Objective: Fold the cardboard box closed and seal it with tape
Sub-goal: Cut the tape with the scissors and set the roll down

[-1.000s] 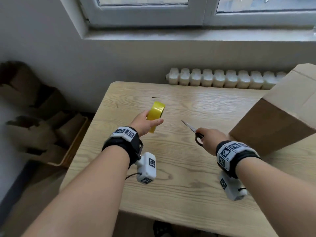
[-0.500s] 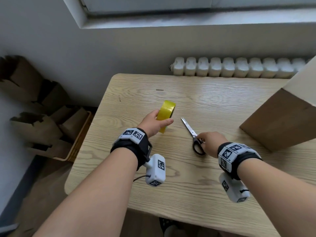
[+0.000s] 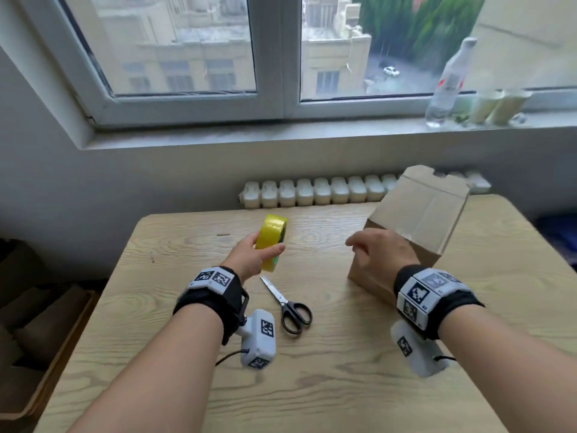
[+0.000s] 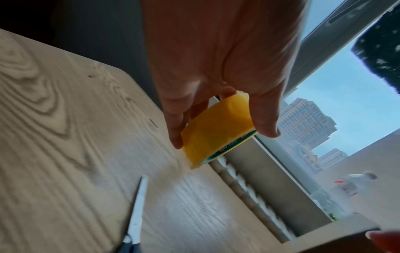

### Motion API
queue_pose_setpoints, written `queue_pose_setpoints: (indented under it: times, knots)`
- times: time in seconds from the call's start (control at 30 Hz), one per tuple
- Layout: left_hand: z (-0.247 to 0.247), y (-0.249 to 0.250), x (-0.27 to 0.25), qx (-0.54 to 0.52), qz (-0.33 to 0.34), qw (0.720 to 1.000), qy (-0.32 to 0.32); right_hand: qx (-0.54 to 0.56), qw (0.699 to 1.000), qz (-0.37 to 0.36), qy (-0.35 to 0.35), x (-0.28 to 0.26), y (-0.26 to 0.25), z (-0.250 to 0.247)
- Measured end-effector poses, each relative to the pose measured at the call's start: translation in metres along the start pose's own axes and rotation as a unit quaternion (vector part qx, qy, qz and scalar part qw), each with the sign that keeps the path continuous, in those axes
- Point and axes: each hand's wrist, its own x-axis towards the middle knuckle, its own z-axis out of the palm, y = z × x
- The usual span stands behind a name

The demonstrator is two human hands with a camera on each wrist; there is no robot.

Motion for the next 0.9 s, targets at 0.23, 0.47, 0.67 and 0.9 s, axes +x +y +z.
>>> queue_pose_setpoints:
  times: [0.23, 0.47, 0.67, 0.9]
  knots:
    - [0.047, 0.057, 0.004, 0.005, 0.046, 0.998, -0.041, -0.090, 0.991, 0.043, 0.083, -0.022, 0.054, -0.031]
    - [0.082, 0.092, -0.004, 0.018, 0.092, 0.993, -0.074, -0.026, 0.997, 0.058, 0.049, -0.030, 0.071, -0.041]
    - [0.093, 0.117, -0.012, 0.178, 0.212, 0.960, -0.039, 0.140, 0.976, 0.112, 0.122, -0.015, 0.060, -0.062]
    - [0.103, 0.145, -0.023, 0.309, 0.243, 0.919, -0.019, 0.271, 0.958, 0.050, 0.087, 0.007, 0.040, -0.103]
